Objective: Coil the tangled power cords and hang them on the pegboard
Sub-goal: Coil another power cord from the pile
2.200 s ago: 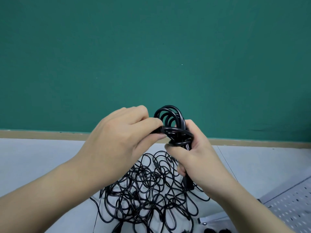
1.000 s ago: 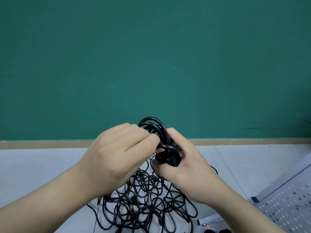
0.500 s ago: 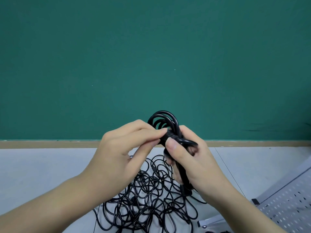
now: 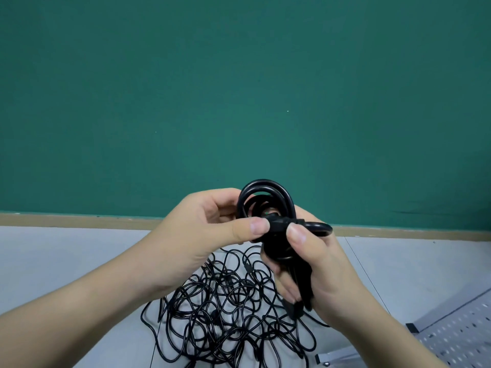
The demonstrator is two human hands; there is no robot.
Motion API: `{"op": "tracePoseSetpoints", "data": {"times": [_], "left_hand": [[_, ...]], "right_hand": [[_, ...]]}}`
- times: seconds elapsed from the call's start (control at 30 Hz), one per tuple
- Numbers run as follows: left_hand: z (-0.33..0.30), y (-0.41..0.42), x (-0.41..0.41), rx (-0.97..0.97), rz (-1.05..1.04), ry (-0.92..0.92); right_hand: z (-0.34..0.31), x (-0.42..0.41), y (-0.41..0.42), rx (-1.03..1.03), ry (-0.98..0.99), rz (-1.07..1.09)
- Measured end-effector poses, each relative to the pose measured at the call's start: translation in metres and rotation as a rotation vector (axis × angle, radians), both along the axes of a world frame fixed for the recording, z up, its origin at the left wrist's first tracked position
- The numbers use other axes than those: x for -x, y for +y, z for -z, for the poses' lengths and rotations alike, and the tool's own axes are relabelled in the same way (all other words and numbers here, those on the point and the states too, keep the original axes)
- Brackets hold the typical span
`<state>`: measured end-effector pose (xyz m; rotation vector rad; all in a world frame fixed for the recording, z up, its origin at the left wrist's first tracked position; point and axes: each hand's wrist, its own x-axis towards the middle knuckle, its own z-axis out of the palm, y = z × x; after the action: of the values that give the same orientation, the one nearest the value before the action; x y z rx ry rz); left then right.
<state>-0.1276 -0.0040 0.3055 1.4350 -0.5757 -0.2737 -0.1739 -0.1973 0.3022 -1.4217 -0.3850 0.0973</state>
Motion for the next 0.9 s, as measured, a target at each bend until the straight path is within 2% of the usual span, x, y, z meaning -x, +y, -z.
{"op": "tracePoseSetpoints", "data": {"times": [0.3,0.53,0.9], "left_hand": [[-0.003,0.001,0.002,-0.078,0.144,-0.036],[-0.002,-0.005,0.004,0.009,0.037,-0.060],[0.001,-0.009,0.002,0.165,0.098,0.177]], "right_hand": [[0.006,-0.008,0.010,-0.008,-0.047,0.015],[0.006,-0.011,0.020,-0.018,-0.051,0.106],[0.005,-0.008,0.028,-0.003,0.035,0.170]]}}
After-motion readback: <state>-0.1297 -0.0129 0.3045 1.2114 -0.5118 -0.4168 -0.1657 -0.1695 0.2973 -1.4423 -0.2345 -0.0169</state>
